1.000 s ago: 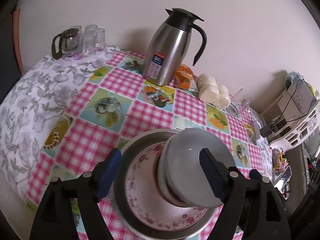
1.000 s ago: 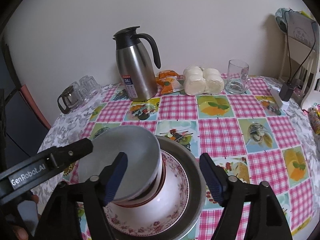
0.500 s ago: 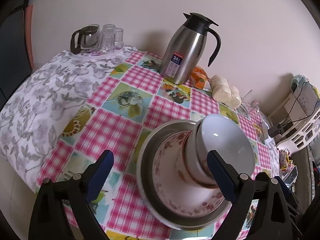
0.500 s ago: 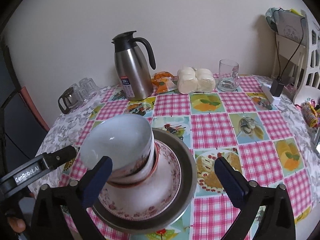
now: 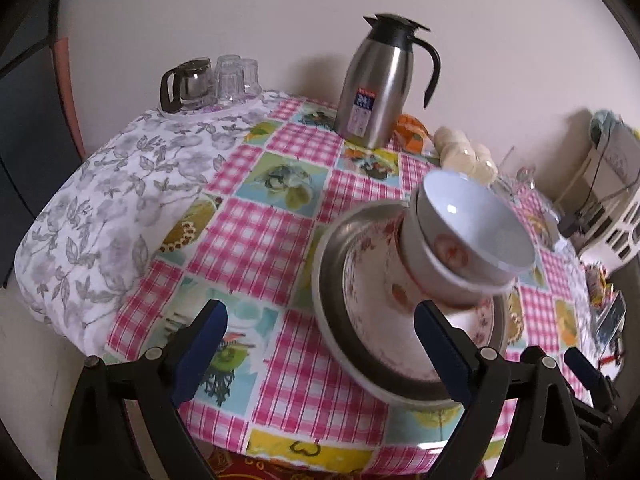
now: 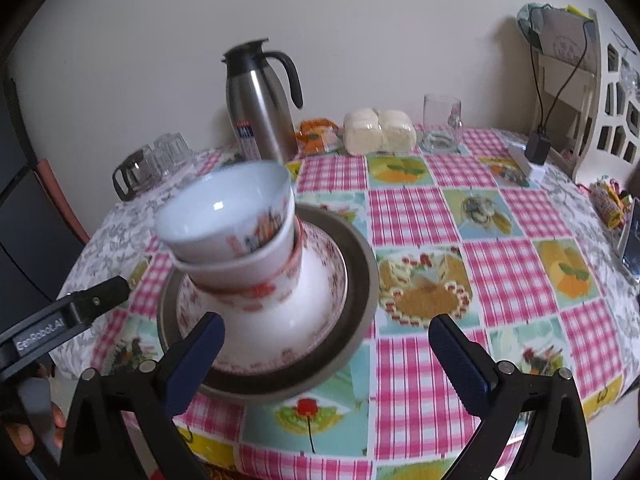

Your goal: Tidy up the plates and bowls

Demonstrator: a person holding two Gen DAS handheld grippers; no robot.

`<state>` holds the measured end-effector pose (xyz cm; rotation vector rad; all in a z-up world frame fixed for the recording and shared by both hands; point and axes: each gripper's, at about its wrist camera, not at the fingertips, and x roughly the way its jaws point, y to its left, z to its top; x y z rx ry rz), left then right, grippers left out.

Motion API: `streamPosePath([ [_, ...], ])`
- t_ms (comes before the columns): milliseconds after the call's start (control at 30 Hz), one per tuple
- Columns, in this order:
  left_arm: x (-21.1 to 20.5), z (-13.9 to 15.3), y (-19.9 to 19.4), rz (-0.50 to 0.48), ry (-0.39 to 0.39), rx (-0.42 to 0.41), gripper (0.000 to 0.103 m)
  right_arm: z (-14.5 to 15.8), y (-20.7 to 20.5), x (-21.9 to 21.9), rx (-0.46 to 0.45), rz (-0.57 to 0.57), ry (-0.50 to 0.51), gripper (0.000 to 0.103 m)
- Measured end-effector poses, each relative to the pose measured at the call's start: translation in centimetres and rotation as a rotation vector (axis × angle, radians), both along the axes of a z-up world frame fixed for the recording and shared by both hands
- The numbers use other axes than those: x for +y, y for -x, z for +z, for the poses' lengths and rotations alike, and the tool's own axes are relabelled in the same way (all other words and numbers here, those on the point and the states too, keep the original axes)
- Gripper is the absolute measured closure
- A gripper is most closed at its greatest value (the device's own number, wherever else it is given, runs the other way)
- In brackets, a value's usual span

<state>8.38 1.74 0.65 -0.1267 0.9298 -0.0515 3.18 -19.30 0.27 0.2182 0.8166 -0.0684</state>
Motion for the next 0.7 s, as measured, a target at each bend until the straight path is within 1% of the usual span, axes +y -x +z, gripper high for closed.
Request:
streamPosePath([
  [200, -0.5, -1.3, 1.3, -0.016, -0.047, 0.043, 0.008, -1.0, 1.0, -0.1, 0.024, -0.009, 0.014, 0.000],
  [433, -1.1, -1.6, 2.8, -0.013, -0.112, 0.045, 0.008, -1.6, 1.9, -0.2, 0.044, -0.018, 0.020, 0.000],
  [567, -1.1, -1.8, 3.2, -0.011, -0.103, 0.057, 0.008, -1.8, 2.3, -0.4, 0.055, -0.023, 0.025, 0.000],
  [700, -1.3, -1.8, 3.5, -0.003, -0.133, 0.058, 0.008, -1.9, 2.5, -0.6, 0.058, -0.031, 0.025, 0.000],
])
